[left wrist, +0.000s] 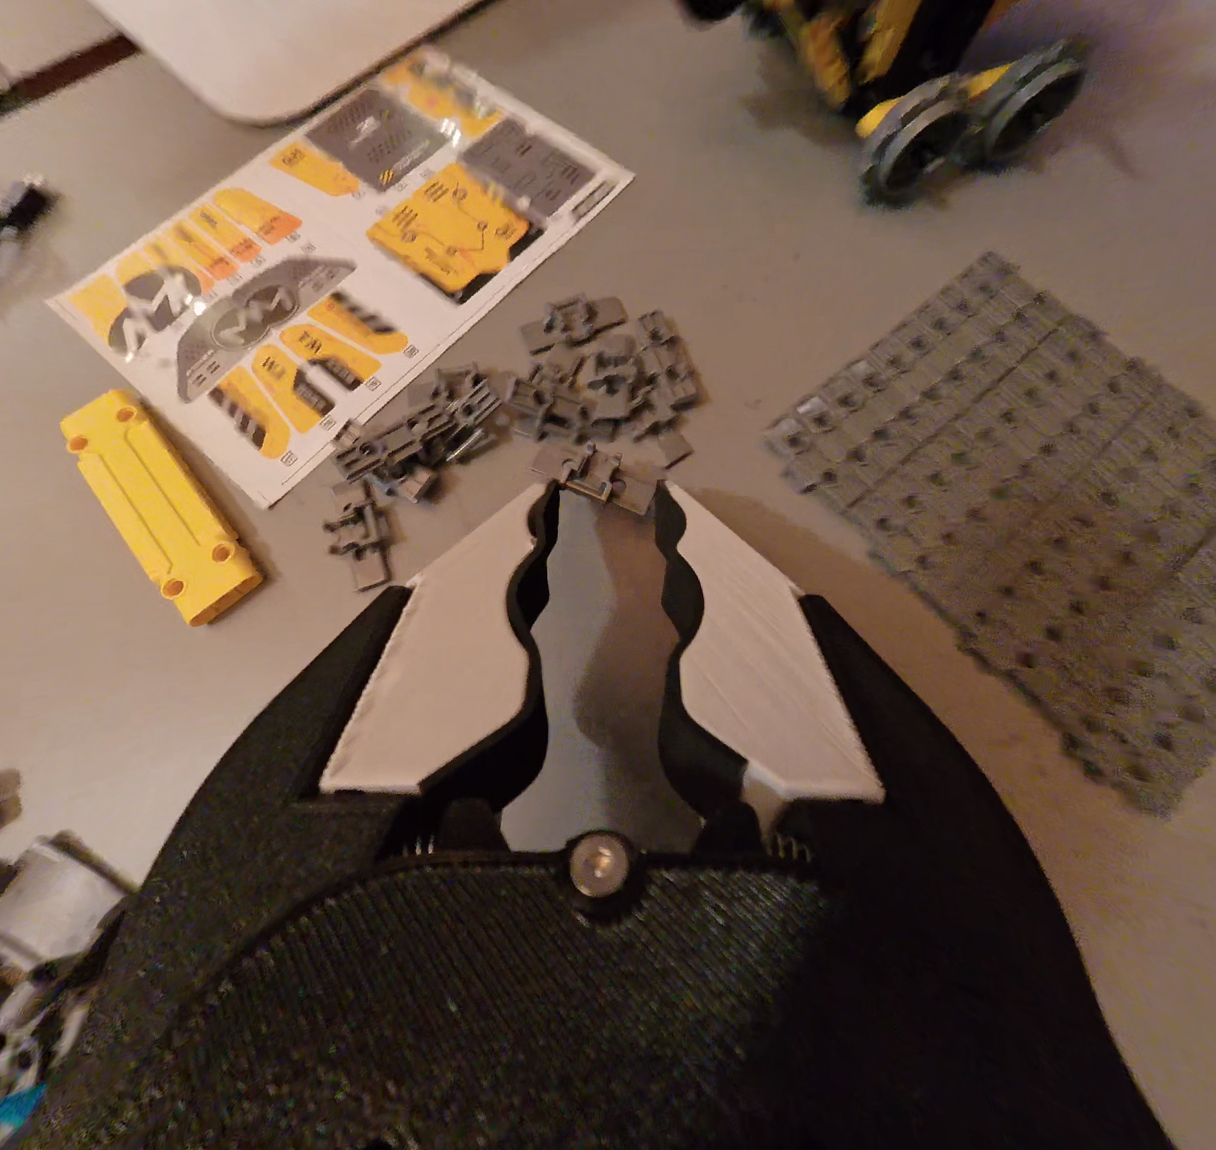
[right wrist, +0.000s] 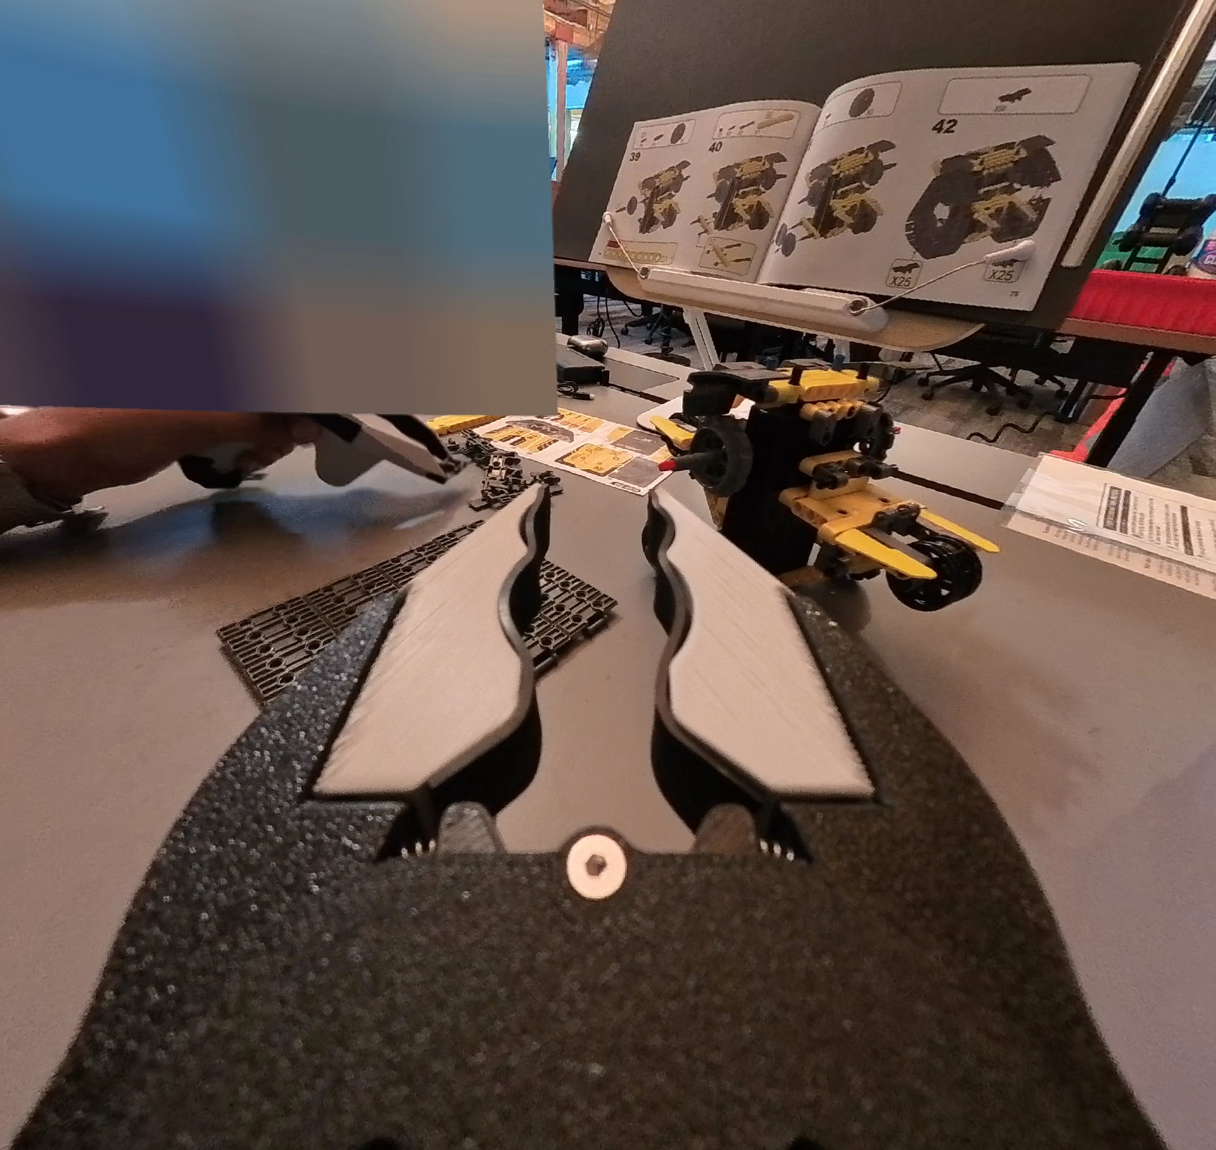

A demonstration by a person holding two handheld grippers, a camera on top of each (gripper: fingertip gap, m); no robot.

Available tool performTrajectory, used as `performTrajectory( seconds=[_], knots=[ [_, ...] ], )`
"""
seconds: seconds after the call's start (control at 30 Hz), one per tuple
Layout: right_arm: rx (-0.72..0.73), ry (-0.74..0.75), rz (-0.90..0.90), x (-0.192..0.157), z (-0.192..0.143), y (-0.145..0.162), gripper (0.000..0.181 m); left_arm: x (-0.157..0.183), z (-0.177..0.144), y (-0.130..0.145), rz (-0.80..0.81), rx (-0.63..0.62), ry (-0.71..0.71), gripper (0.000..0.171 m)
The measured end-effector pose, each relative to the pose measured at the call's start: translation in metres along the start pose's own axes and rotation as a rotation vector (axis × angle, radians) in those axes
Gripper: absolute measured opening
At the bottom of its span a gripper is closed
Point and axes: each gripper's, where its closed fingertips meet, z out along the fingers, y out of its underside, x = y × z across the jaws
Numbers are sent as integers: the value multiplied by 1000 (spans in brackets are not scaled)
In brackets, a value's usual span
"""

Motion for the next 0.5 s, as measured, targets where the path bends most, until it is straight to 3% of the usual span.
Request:
performTrajectory(
  seconds=[0.17, 0.23, 0.3, 0.4, 0.5],
  knots=[
    [11, -11, 44, -6, -2, -4, 22, 92, -52, -55, 141, 355, 345, 27],
    [-7, -124, 182, -26, 1, -7, 15, 127, -74, -67, 263, 471, 411, 27],
    [-27, -296, 387, -53, 5, -11, 20, 159, -91, -73, 332, 560, 480, 27],
    [-34, -536, 641, -82, 4, -22, 39, 192, -107, -78, 311, 631, 590, 27],
    [14, -679, 820, -90, 1, -32, 40, 207, -117, -81, 261, 676, 672, 27]
  ],
)
